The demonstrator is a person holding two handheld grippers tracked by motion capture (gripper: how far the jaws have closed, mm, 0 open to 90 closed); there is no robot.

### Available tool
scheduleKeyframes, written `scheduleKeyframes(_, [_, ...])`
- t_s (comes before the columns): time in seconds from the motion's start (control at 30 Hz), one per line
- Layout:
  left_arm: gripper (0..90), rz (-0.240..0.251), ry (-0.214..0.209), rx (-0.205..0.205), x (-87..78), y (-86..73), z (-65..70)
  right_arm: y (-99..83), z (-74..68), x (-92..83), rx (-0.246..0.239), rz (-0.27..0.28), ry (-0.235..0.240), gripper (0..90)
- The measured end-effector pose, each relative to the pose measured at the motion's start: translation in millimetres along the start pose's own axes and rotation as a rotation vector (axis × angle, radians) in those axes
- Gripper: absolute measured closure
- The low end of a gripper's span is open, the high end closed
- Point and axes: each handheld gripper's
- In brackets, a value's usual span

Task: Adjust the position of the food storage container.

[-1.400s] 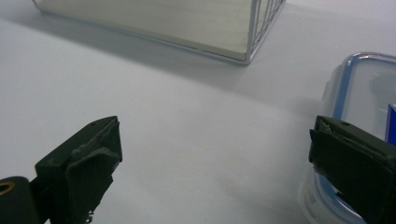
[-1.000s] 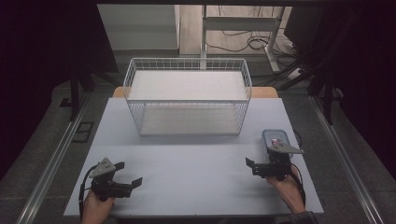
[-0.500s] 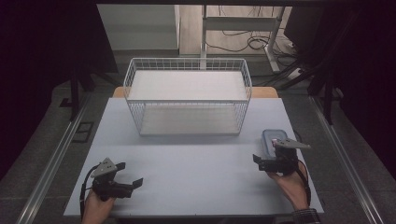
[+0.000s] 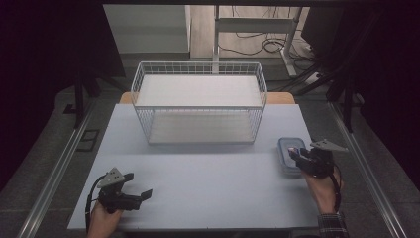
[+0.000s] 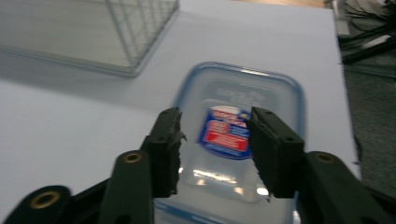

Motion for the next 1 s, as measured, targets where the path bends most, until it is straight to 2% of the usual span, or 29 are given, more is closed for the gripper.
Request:
scheduleKeyframes(0.07, [0.1, 0.000, 0.000, -0.001, 0.1, 0.0, -0.1, -1.3, 7.7, 2.1, 0.007, -0.001, -0.009, 66.2])
scheduleKeyframes(0.13, [0.1, 0.000, 0.000, -0.002, 0.2, -0.1, -0.1, -1.9, 10.0, 2.5, 0.004, -0.002, -0.016, 68.7])
scheduleKeyframes(0.23, [0.1, -0.001, -0.006, -0.006, 0.5, -0.4, -0.2, -4.0, 22.8, 2.9, 0.016, 0.007, -0.039, 82.3])
scheduleKeyframes(0.27, [0.1, -0.001, -0.006, -0.006, 0.5, -0.4, -0.2, -4.0, 22.8, 2.9, 0.016, 0.007, -0.039, 82.3])
scheduleKeyframes(0.3, [0.1, 0.000, -0.009, -0.008, 0.5, -0.4, -0.3, -4.1, 29.2, 4.1, 0.032, 0.006, -0.049, 88.5])
scheduleKeyframes(0.4, [0.1, 0.001, -0.014, -0.012, 0.5, -0.4, -0.6, -4.0, 35.4, 7.5, 0.048, -0.002, -0.061, 88.9])
scheduleKeyframes(0.43, [0.1, -0.001, -0.015, -0.014, 1.0, -0.5, -0.7, -2.1, 42.3, 12.0, 0.057, -0.008, -0.079, 89.0])
scheduleKeyframes(0.63, [0.1, -0.004, -0.015, -0.017, 1.6, -0.7, -1.1, 1.0, 53.5, 25.2, 0.066, -0.029, -0.110, 88.9])
scheduleKeyframes(0.7, [0.1, -0.006, -0.016, -0.021, 1.8, -0.8, -1.5, -2.8, 59.4, 36.0, 0.084, -0.059, -0.109, 88.9])
scheduleKeyframes(0.77, [0.1, -0.006, -0.016, -0.021, 1.8, -0.9, -1.4, -4.0, 60.1, 37.9, 0.089, -0.065, -0.108, 88.9])
scheduleKeyframes(0.87, [0.1, -0.007, -0.019, -0.023, 2.3, -0.8, -1.3, -8.3, 61.1, 43.6, 0.102, -0.092, -0.070, 88.9])
scheduleKeyframes(0.93, [0.1, -0.009, -0.021, -0.021, 2.6, -0.7, -0.8, -8.4, 60.5, 43.7, 0.104, -0.090, -0.071, 88.9])
scheduleKeyframes(1.0, [0.1, -0.010, -0.022, -0.018, 3.1, -0.7, -0.5, -8.2, 60.2, 44.0, 0.108, -0.089, -0.048, 88.9])
Point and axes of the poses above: each handheld gripper's, and its own axes: x roughly forward along the jaws, y roughly out of its top, z roughly to its right, and after that the axes turned 10 degrees about -x, right-handed
